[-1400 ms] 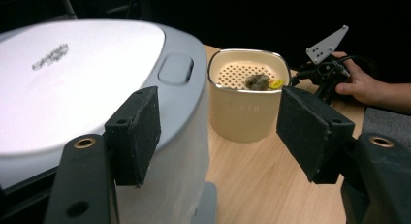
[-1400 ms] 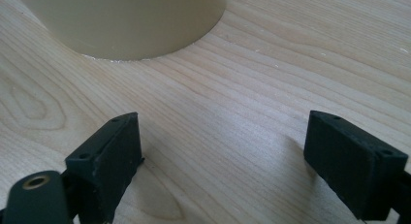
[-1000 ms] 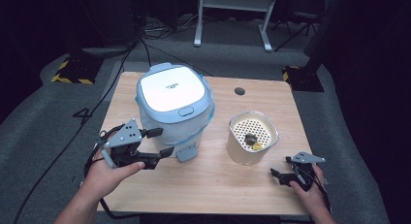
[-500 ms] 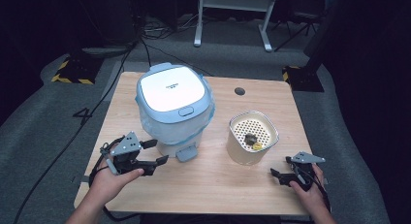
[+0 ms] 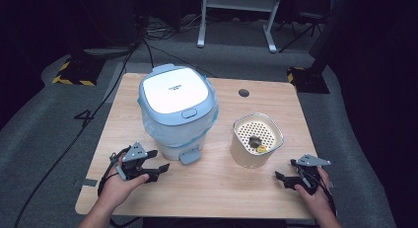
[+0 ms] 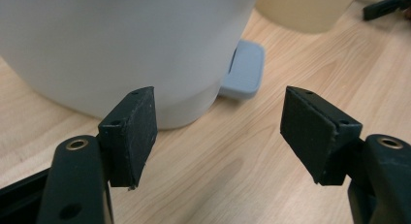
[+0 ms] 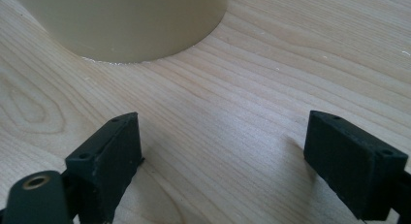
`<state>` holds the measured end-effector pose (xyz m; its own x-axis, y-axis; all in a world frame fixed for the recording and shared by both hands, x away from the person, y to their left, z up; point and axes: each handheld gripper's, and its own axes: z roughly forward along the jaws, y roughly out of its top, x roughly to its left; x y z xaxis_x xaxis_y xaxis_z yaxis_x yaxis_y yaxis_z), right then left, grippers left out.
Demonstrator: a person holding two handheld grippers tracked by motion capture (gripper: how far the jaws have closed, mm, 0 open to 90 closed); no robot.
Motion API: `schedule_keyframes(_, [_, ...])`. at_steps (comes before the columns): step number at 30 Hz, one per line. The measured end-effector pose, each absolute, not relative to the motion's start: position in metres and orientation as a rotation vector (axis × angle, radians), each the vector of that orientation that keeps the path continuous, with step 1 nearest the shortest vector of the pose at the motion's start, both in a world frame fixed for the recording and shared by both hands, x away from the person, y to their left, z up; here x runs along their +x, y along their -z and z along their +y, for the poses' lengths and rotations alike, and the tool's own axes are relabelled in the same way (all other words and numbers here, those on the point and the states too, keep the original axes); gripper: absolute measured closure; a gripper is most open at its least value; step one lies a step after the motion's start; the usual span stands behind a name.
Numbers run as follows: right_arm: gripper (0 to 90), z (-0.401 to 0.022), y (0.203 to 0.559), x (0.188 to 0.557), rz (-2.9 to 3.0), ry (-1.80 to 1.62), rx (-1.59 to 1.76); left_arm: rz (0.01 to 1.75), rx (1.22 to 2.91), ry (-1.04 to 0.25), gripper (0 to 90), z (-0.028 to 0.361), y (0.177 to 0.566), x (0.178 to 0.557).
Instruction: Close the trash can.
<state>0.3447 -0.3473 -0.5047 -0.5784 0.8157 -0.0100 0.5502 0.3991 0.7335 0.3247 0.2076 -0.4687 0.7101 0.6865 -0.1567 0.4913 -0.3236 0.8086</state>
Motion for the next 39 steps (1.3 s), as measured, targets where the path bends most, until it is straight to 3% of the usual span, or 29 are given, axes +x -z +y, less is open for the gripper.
schedule_keyframes(23, [13.6, -0.347, 0.505, 0.345, 2.293, -0.995, 1.179, 0.922, 2.209, -0.339, 19.9, 0.200, 0.504, 0.325])
schedule_keyframes(39, [13.6, -0.347, 0.505, 0.345, 2.293, -0.995, 1.178, 0.994, 2.196, -0.367, 14.6, 0.201, 0.505, 0.327])
